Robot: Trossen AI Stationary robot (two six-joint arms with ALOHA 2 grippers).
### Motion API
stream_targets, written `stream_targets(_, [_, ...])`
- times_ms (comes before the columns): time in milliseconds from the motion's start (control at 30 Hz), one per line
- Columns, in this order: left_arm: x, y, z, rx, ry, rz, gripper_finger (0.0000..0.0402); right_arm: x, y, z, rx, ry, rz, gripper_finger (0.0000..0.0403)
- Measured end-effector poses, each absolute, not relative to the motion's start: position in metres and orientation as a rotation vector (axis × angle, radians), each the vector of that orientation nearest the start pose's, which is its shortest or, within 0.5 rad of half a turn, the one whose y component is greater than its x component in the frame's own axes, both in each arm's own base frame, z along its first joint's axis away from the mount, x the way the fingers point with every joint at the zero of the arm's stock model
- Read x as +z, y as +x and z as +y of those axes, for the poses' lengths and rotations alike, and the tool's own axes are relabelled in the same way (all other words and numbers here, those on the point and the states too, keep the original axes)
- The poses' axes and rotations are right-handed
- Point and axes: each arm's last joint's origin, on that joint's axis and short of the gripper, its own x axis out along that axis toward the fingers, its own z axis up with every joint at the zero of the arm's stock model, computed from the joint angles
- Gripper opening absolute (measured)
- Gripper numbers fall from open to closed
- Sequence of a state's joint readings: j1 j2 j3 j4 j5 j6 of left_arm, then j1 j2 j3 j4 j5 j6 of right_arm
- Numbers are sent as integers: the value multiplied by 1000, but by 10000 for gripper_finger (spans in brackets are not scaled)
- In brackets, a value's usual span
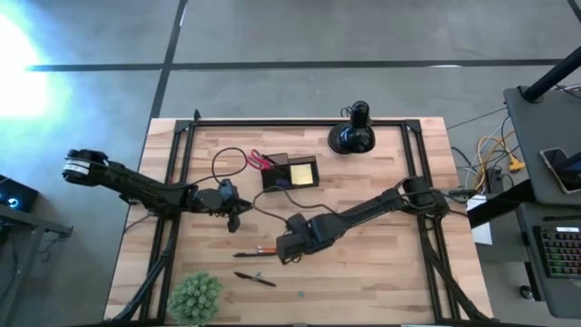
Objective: Pick and place office supplies into organizer
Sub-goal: Put the top blue clip into the black organizer
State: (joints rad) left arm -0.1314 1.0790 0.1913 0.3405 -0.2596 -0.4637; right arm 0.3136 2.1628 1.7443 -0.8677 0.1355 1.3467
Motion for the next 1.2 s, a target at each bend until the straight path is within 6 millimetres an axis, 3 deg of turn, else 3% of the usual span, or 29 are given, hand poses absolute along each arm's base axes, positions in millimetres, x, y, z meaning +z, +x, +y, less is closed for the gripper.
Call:
stream_targets(167, [134,178,-16,236,-322,500,40,177,421,126,-702,832,1157,168])
stream_targets(433, [134,178,-17,205,-357,508,40,173,425,121,-717,921,1213,167])
stream_targets(533, [134,178,-17,208,-370,508,40,180,428,123,-692,924,1200,167])
stream_targets(733, [134,178,-17,213,-386,507,40,189,432,127,-633,832,1157,167])
stream_targets(1200, [133,177,-17,242,-429,510,40,178,433,126,-580,741,1137,166])
